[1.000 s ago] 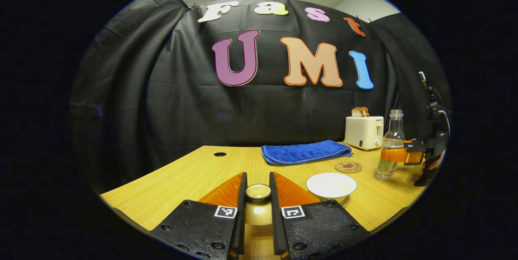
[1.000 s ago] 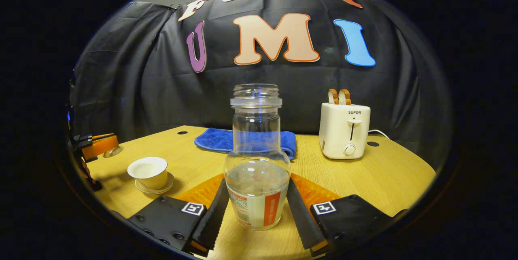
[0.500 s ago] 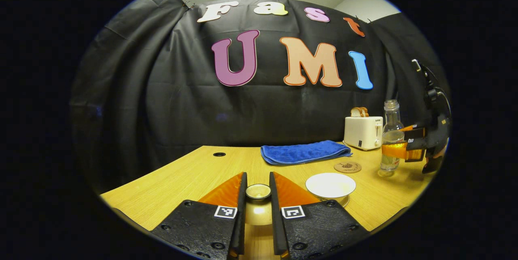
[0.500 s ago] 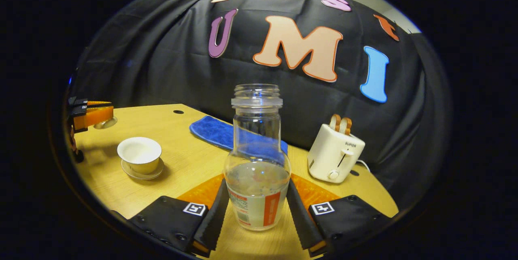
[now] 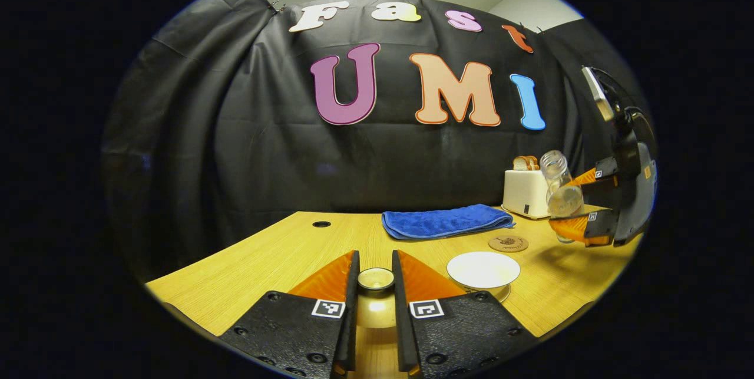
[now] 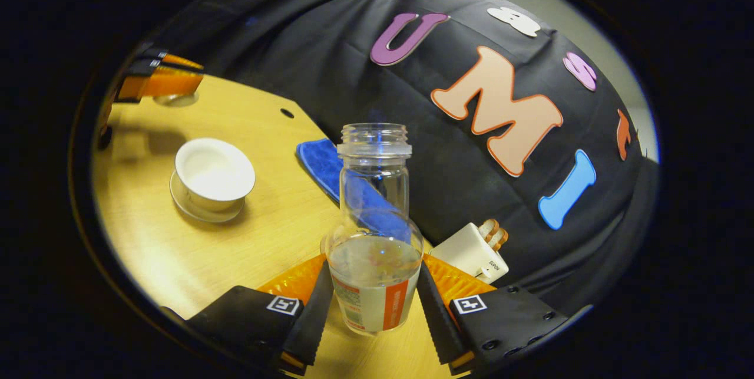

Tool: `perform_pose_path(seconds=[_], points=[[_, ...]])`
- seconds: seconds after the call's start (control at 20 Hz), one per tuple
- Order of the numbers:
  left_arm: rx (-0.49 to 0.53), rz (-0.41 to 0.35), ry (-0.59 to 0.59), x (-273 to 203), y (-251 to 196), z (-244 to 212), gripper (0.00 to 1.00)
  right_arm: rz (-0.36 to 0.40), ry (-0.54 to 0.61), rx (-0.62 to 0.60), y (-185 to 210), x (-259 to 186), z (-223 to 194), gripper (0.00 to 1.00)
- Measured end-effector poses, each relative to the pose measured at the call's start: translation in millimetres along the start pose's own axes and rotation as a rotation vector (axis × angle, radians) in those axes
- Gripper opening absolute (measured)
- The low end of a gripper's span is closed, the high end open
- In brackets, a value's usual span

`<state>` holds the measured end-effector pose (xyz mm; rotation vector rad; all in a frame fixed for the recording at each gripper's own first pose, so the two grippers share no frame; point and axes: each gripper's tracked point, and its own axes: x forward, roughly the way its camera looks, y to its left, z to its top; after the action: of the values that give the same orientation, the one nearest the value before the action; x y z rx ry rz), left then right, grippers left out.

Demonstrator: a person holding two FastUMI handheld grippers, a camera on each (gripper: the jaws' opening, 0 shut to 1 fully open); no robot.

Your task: Open the teacup lid with one hand, grasp the water bottle and pour water into the teacup with the other hand; after pouring, place the water bottle on the coaster and then close the teacup lid.

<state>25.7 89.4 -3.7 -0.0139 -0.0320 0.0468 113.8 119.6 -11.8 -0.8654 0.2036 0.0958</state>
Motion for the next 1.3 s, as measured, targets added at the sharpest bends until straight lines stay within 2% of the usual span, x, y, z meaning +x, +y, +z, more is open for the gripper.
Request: perform_pose_path(seconds=[0.1, 0.5, 1.0, 1.3], points=[[0.0, 0.003, 0.001, 0, 0, 0, 0.25, 0.008, -0.009, -0.105, 17, 6, 5, 0.77], [0.0, 0.003, 0.001, 0, 1, 0, 0.25, -0.007, -0.008, -0.396, 38, 18, 6, 0.77], [-0.001, 0.002, 0.002, 0, 1, 0, 0.25, -0.119, -0.109, -0.724, 27, 16, 39, 0.79], [-0.001, 0.001, 0.002, 1, 1, 0, 0.25, -0.153, -0.158, -0.864, 21, 12, 51, 0.78]])
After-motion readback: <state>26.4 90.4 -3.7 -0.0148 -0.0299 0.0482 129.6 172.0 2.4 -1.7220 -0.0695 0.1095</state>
